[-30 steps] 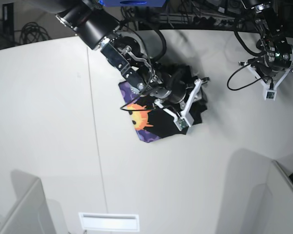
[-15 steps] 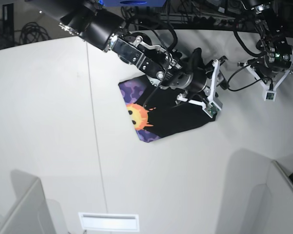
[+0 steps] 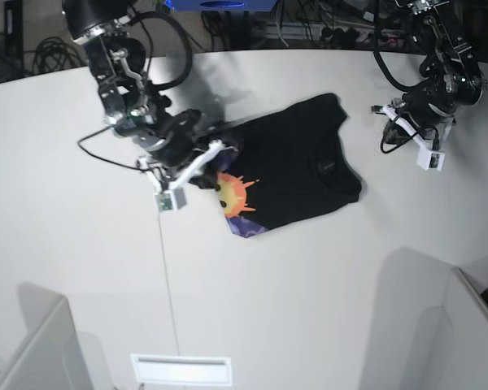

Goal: Fold the T-shirt properly
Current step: 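Open the right gripper and withdraw it from the shirt, then grasp the edge of the folded shirt with the left gripper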

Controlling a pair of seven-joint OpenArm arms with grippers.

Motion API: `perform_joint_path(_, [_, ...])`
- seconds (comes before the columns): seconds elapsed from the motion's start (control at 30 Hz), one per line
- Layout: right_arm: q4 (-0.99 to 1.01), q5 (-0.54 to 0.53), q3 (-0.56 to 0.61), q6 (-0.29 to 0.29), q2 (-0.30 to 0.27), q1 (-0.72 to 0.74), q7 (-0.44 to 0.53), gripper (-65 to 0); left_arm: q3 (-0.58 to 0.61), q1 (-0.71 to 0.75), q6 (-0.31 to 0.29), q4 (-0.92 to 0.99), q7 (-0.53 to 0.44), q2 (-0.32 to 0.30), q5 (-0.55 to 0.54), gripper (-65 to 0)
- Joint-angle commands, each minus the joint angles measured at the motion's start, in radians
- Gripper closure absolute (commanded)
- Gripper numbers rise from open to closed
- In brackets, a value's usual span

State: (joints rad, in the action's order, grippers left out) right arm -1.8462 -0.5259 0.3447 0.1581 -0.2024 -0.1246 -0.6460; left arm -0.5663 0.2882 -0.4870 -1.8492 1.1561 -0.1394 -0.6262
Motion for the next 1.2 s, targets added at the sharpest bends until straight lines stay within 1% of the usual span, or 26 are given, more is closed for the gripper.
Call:
perform_joint_path(0.0, [-0.022,-0.007,-0.020,-0.005,-0.016,-0.016,0.012,0.0,-0.001,-0.005,-0.003,-0.005,-0.015,-0.006,-0.044,0.0])
perform_joint_path(0.07, [-0.037,-0.007,-0.059,-0.005,-0.042,-0.071,0.012,0.0,-0.001,-0.008,-0.003,0.027,-0.015,-0.004,-0.088,0.0])
perform_joint_path(0.1, [-0.046,-0.007,-0.071,-0.007,-0.053,-0.097,0.012,0.0,0.002,-0.008,-0.003,0.047,-0.020,-0.002,-0.110,-7.6])
perform_joint_path(0.13, [-0.054,-0.007,-0.080,-0.009,-0.064,-0.117,0.012,0.0,0.002,-0.011,-0.003,0.066,-0.021,-0.001,-0.128,-16.5])
perform_joint_path(0.2, [-0.060,-0.007,-0.094,-0.009,-0.085,-0.145,0.012,0.0,-0.001,-0.045,-0.003,0.121,-0.021,0.011,-0.165,-37.0])
perform_joint_path(0.23, [-0.063,-0.006,-0.103,-0.009,-0.091,-0.154,0.012,0.0,-0.001,-0.053,-0.005,0.145,-0.021,0.017,-0.182,-45.4])
perform_joint_path(0.3, [-0.066,-0.004,-0.109,-0.010,-0.102,-0.172,0.012,0.0,-0.002,-0.068,-0.006,0.196,-0.021,0.017,-0.203,-57.3])
perform_joint_path(0.33, [-0.071,-0.004,-0.111,-0.010,-0.102,-0.180,0.012,0.0,-0.001,-0.079,-0.008,0.222,-0.021,0.017,-0.214,-60.4])
perform_joint_path(0.4, [-0.071,-0.004,-0.109,-0.010,-0.104,-0.188,0.012,0.0,0.004,-0.105,-0.008,0.259,-0.023,0.021,-0.234,-62.5])
perform_joint_path(0.47, [-0.071,-0.003,-0.109,-0.010,-0.104,-0.192,0.010,0.0,0.001,-0.134,-0.008,0.296,-0.023,0.044,-0.248,-62.5])
perform_joint_path(0.6, [-0.071,-0.001,-0.106,-0.010,-0.104,-0.194,0.010,0.0,0.015,-0.183,-0.008,0.357,-0.023,0.057,-0.249,-62.5])
perform_joint_path(0.67, [-0.071,-0.001,-0.105,-0.010,-0.104,-0.194,0.010,0.0,0.044,-0.203,-0.003,0.379,-0.023,0.062,-0.248,-62.5])
perform_joint_path(0.73, [-0.071,-0.001,-0.109,-0.010,-0.105,-0.194,0.007,0.0,0.071,-0.215,-0.002,0.402,-0.023,0.065,-0.248,-62.5])
perform_joint_path(0.83, [-0.071,-0.001,-0.112,-0.012,-0.105,-0.195,0.007,0.0,0.079,-0.217,-0.002,0.445,-0.024,0.067,-0.248,-62.5])
perform_joint_path(0.9, [-0.071,-0.001,-0.112,-0.012,-0.105,-0.195,0.007,0.0,0.082,-0.217,0.000,0.466,-0.055,0.067,-0.248,-62.5])
perform_joint_path(0.93, [-0.071,-0.001,-0.112,-0.012,-0.105,-0.195,0.007,0.0,0.082,-0.215,0.004,0.478,-0.069,0.067,-0.248,-62.4])
perform_joint_path(1.03, [-0.071,-0.001,-0.114,-0.012,-0.116,-0.195,0.009,0.0,0.098,-0.215,0.053,0.521,-0.092,0.068,-0.248,-62.4])
perform_joint_path(1.17, [-0.071,-0.004,-0.115,-0.012,-0.124,-0.195,0.010,0.0,0.176,-0.217,0.058,0.523,-0.094,0.067,-0.248,-62.0])
